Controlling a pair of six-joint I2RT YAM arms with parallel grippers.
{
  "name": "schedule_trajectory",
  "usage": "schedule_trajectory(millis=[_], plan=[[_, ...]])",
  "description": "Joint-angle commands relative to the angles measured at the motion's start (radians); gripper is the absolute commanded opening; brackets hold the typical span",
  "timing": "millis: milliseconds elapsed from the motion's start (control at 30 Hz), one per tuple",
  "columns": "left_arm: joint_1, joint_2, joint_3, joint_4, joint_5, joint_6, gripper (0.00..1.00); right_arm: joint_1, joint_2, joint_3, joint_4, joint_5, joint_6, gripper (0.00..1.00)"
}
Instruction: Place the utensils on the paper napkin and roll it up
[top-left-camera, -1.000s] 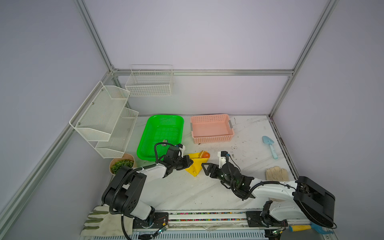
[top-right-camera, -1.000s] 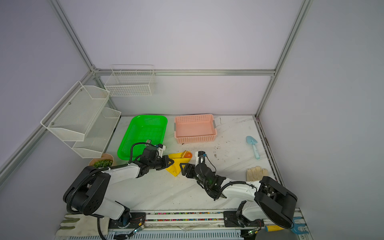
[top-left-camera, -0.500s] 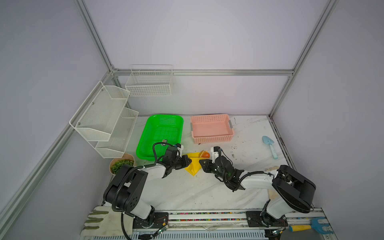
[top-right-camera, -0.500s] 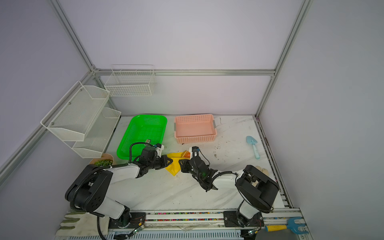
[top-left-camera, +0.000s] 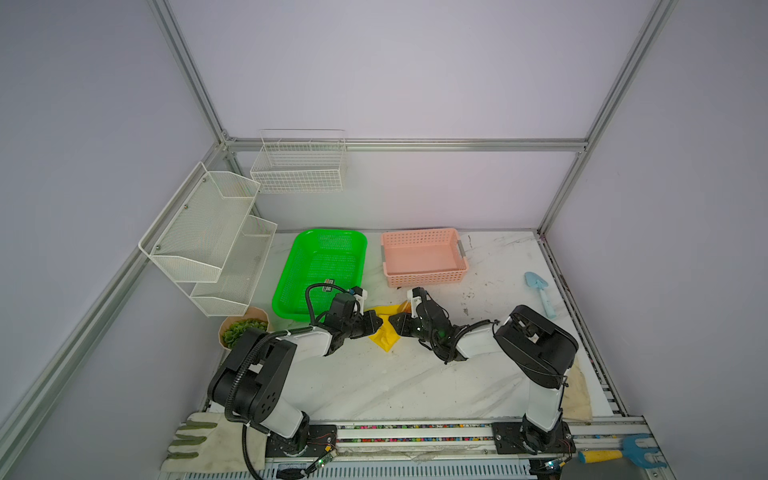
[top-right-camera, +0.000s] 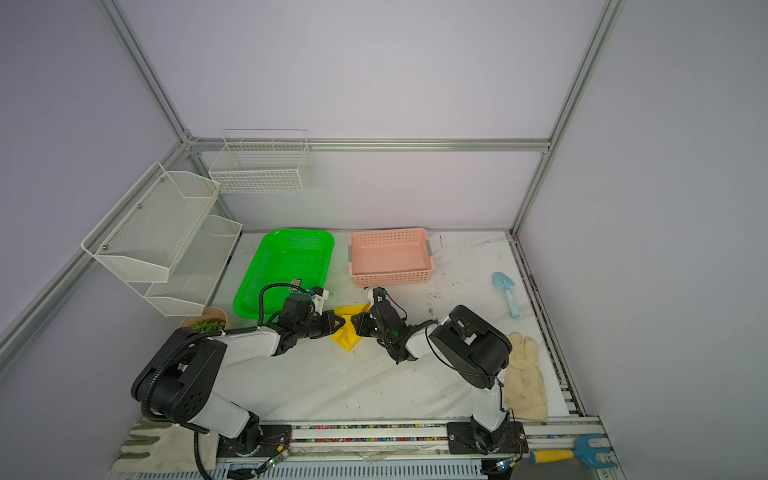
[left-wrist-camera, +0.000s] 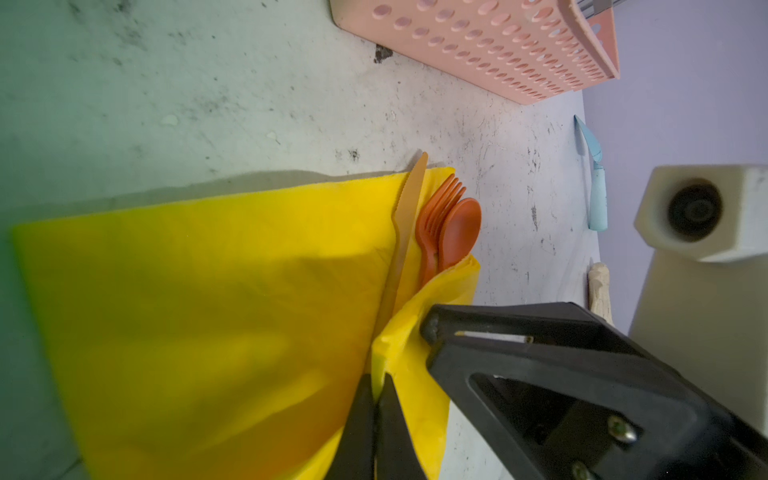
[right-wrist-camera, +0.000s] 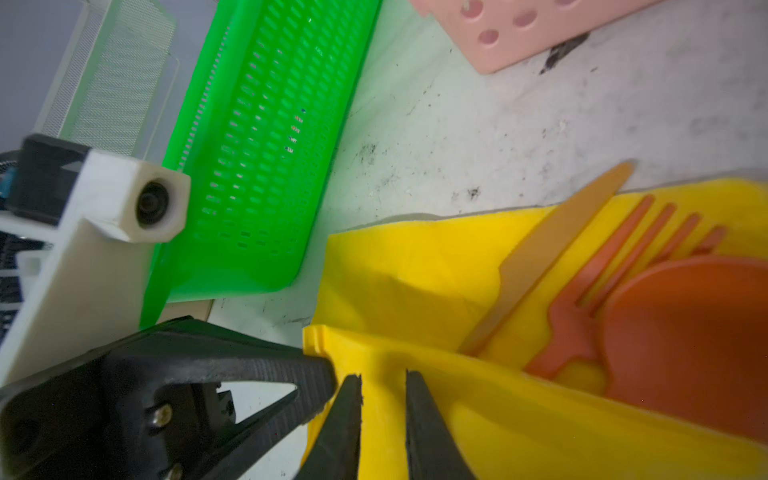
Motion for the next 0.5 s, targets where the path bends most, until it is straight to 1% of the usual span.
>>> schedule_trajectory(millis=[0, 133, 167, 200, 300, 367, 433, 467], plan=[[0.025, 0.018, -0.018, -0.097, -0.04, 0.006, 0.0, -0.003, 0.02, 0.019, 0.03, -0.019, -0.018, 0.23], [0.025, -0.006, -0.001, -0.124, -0.041, 0.003, 0.0, -0.007, 0.054, 0.028, 0.033, -0.026, -0.019, 0.23], [0.025, -0.021, 0.006, -0.138, -0.04, 0.001, 0.02, -0.007, 0.064, 0.03, 0.036, -0.031, -0.017, 0.23], [0.025, -0.038, 0.014, -0.15, -0.043, 0.0, 0.05, -0.007, 0.071, 0.031, 0.039, -0.035, -0.014, 0.23], [0.024, -0.125, 0.044, -0.214, -0.064, 0.004, 0.18, -0.009, 0.083, 0.027, 0.048, -0.043, -0.007, 0.22], [0.024, -0.215, 0.059, -0.251, -0.089, 0.005, 0.27, -0.011, 0.082, 0.025, 0.051, -0.048, -0.004, 0.22], [0.02, -0.277, 0.072, -0.284, -0.112, 0.009, 0.33, -0.011, 0.082, 0.026, 0.051, -0.05, -0.003, 0.22], [0.015, -0.304, 0.076, -0.291, -0.112, 0.011, 0.34, -0.011, 0.083, 0.028, 0.053, -0.054, -0.002, 0.22]])
